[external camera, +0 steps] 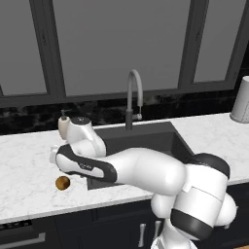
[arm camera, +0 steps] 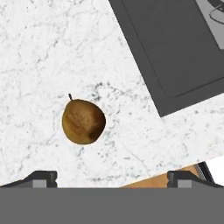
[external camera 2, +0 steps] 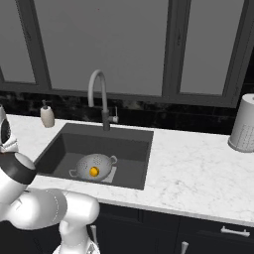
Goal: Put the colander in the sink, put the tangerine, pear in the colander, and turn on the sink faucet and pour water over the colander.
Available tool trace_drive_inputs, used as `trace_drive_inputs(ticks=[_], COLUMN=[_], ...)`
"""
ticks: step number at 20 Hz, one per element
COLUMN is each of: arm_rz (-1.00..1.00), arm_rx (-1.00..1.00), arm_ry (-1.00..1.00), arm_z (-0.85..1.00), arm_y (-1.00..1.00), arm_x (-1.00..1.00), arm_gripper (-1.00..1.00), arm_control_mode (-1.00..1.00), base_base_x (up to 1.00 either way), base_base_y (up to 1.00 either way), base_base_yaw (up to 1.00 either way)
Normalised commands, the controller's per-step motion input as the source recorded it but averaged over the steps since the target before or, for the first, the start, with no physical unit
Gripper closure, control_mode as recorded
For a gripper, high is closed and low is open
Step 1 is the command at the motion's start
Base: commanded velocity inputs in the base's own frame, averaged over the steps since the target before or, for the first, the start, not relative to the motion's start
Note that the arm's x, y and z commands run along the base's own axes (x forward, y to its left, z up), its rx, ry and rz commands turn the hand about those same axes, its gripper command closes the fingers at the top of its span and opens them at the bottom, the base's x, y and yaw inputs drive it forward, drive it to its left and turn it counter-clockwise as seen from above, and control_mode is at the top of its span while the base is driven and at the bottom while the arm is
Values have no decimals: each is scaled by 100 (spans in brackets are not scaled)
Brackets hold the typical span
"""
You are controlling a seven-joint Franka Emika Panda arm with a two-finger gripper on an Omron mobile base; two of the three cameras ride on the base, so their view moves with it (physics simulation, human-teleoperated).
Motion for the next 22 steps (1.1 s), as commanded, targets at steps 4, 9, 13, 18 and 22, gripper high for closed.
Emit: trace_drive_inputs(ticks=[4, 9, 13, 18, 22], arm_rz=[-4, -2, 0, 0, 0], arm_rx=[0, 0, 0, 0, 0], arm_ry=[0, 0, 0, 15, 17], arm_z=[-24, -22, -19, -18, -19], arm_y=[7, 13, 16, 13, 17], arm_x=[12, 10, 10, 12, 19], arm_gripper=[-100, -100, -100, -100, -100], arm_control_mode=[-100, -100, -100, -100, -100], base_base_x=[0, 0, 0, 0, 0], base_base_y=[0, 0, 0, 0, 0], base_base_yaw=[0, 0, 0, 0, 0])
